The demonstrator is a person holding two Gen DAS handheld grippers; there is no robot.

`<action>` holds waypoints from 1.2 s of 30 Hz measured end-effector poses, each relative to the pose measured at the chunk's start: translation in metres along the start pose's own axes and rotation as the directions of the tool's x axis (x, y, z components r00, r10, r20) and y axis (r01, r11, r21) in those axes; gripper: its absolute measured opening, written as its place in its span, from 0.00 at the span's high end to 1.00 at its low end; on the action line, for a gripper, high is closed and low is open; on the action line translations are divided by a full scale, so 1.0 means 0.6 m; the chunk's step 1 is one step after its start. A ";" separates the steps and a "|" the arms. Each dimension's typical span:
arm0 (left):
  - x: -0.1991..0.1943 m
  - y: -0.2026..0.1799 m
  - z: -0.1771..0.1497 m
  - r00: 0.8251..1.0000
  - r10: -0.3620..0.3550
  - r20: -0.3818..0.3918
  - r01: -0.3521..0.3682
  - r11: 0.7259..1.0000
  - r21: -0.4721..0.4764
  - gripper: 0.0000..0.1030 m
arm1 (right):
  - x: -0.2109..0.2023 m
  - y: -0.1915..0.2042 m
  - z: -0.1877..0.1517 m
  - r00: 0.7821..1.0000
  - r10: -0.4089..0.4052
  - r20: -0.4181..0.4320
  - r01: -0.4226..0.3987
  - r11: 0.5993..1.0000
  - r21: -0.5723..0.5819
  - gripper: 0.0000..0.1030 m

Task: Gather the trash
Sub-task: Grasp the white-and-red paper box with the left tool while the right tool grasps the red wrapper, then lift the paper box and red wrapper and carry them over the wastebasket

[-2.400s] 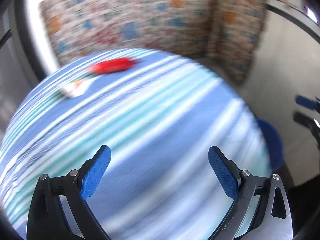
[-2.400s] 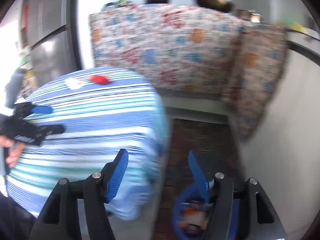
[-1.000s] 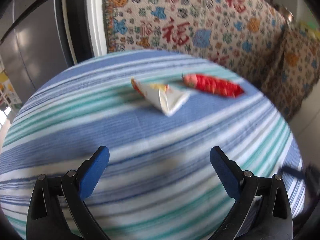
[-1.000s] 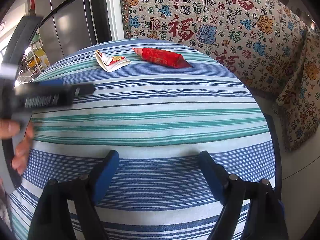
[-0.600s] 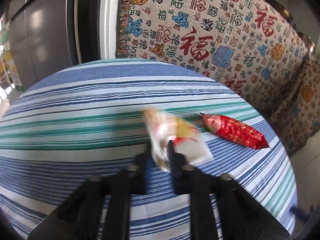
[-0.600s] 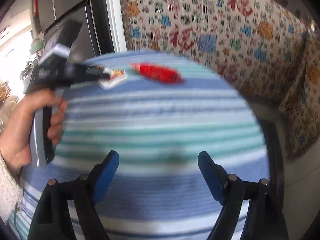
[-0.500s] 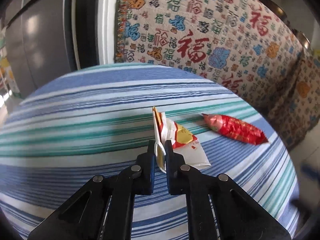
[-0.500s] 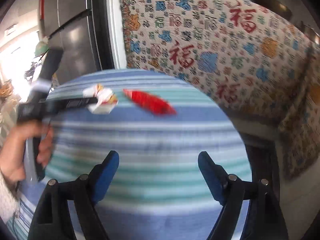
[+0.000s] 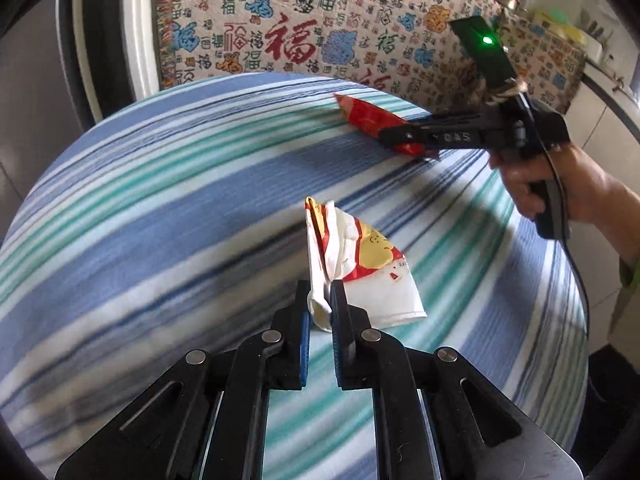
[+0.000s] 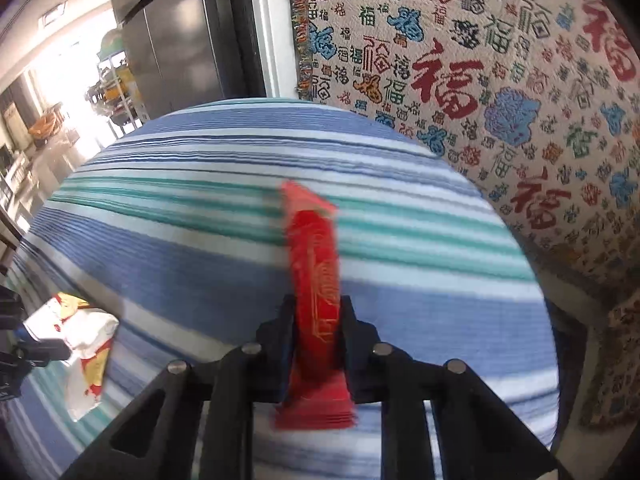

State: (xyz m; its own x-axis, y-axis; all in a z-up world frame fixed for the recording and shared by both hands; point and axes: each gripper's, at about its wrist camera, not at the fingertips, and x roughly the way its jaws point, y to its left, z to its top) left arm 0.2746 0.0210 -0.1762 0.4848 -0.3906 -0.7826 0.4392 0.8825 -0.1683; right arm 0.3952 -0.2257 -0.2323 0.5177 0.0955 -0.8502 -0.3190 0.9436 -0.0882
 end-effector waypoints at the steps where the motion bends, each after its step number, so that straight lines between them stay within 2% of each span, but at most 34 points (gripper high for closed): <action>1: -0.006 0.002 -0.009 1.000 0.011 0.006 -0.011 1.000 -0.013 0.89 | -0.010 0.007 -0.015 1.000 -0.012 -0.005 0.012 1.000 0.009 0.81; 2: -0.011 0.003 -0.017 1.000 0.023 0.012 -0.023 0.999 -0.026 0.88 | -0.026 0.015 -0.037 1.000 -0.013 -0.013 0.014 1.000 0.025 0.81; 3: -0.014 0.001 -0.024 0.999 0.034 0.017 -0.033 0.999 -0.034 0.83 | -0.045 0.025 -0.064 1.000 -0.013 -0.018 0.013 0.999 0.045 0.81; 4: -0.014 -0.002 -0.028 0.999 0.042 0.014 -0.041 0.999 -0.035 0.69 | -0.061 0.034 -0.089 1.000 -0.022 -0.022 0.024 0.998 0.060 0.81; 5: -0.013 -0.007 -0.030 0.999 0.053 0.014 -0.052 0.998 -0.029 0.60 | -0.078 0.044 -0.115 0.999 -0.037 -0.022 0.038 0.997 0.072 0.81; 6: -0.014 -0.015 -0.032 0.998 0.061 0.022 -0.061 0.998 -0.015 0.45 | -0.098 0.056 -0.143 0.999 -0.046 -0.011 0.047 0.996 0.080 0.81; 7: -0.015 -0.020 -0.032 0.997 0.078 0.028 -0.078 0.997 -0.008 0.35 | -0.110 0.065 -0.162 0.999 -0.042 0.002 0.042 0.995 0.086 0.78; 8: -0.015 -0.025 -0.032 0.994 0.099 0.037 -0.099 0.995 -0.004 0.34 | -0.125 0.076 -0.186 0.999 -0.051 0.019 0.049 0.994 0.099 0.74; 9: -0.014 -0.027 -0.032 0.993 0.111 0.045 -0.111 0.994 -0.005 0.34 | -0.130 0.088 -0.200 0.998 -0.063 0.028 0.060 0.993 0.106 0.48; 11: -0.008 -0.025 -0.034 0.991 0.127 0.044 -0.127 0.992 -0.016 0.31 | -0.131 0.097 -0.223 0.995 -0.095 0.037 0.090 0.989 0.119 0.13; 13: -0.007 -0.020 -0.033 0.990 0.138 0.040 -0.135 0.989 -0.053 0.25 | -0.118 0.097 -0.231 0.991 -0.133 0.023 0.129 0.984 0.123 0.12; 18: 0.001 -0.013 -0.038 0.978 0.207 0.005 -0.206 0.975 -0.080 0.05 | -0.116 0.097 -0.227 0.990 -0.135 0.038 0.129 0.984 0.124 0.10; 20: -0.001 -0.012 -0.039 0.976 0.216 0.003 -0.214 0.972 -0.101 0.04 | -0.117 0.098 -0.227 0.990 -0.135 0.038 0.129 0.984 0.125 0.10; 23: -0.017 -0.017 -0.042 0.981 0.193 0.019 -0.189 0.972 -0.139 0.18 | -0.124 0.101 -0.228 0.989 -0.145 0.035 0.139 0.982 0.129 0.11; 26: -0.036 -0.034 -0.040 0.979 0.191 0.070 -0.183 0.977 -0.105 0.22 | -0.149 0.109 -0.226 0.988 -0.124 0.092 0.115 0.988 0.103 0.11; 27: -0.040 -0.039 -0.038 0.978 0.192 0.084 -0.184 0.979 -0.090 0.29 | -0.159 0.112 -0.220 0.986 -0.123 0.111 0.112 0.989 0.094 0.11; 28: -0.041 -0.043 -0.037 0.978 0.187 0.091 -0.180 0.981 -0.077 0.47 | -0.162 0.111 -0.210 0.985 -0.117 0.125 0.106 0.990 0.091 0.11; 29: -0.039 -0.046 -0.035 0.980 0.179 0.088 -0.174 0.982 -0.067 0.60 | -0.165 0.111 -0.203 0.988 -0.102 0.119 0.092 0.992 0.088 0.12; 30: -0.036 -0.047 -0.033 0.982 0.171 0.080 -0.167 0.984 -0.062 0.87 | -0.161 0.109 -0.199 0.991 -0.089 0.095 0.081 0.993 0.091 0.29; 31: -0.032 -0.050 -0.032 0.983 0.171 0.073 -0.166 0.984 -0.060 0.91 | -0.152 0.104 -0.196 0.996 -0.067 0.066 0.061 0.993 0.098 0.50; 32: -0.033 -0.053 -0.031 0.983 0.165 0.077 -0.161 0.985 -0.055 0.93 | -0.136 0.098 -0.196 1.000 -0.024 -0.002 0.024 0.994 0.109 0.83; 33: -0.034 -0.057 -0.028 0.982 0.167 0.082 -0.164 0.985 -0.047 0.94 | -0.131 0.090 -0.196 1.000 -0.016 -0.019 0.018 0.993 0.121 0.84; 36: -0.046 -0.080 -0.022 0.980 0.160 0.117 -0.161 0.987 -0.005 0.95 | -0.151 0.078 -0.198 1.000 -0.018 0.010 0.016 0.989 0.148 0.86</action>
State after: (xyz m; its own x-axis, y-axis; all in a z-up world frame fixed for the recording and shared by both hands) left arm 0.2302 -0.0070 -0.1543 0.6338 -0.2720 -0.7240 0.3520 0.9350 -0.0432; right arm 0.2387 -0.2281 -0.2210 0.5311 0.0815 -0.8434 -0.1891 0.9817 -0.0242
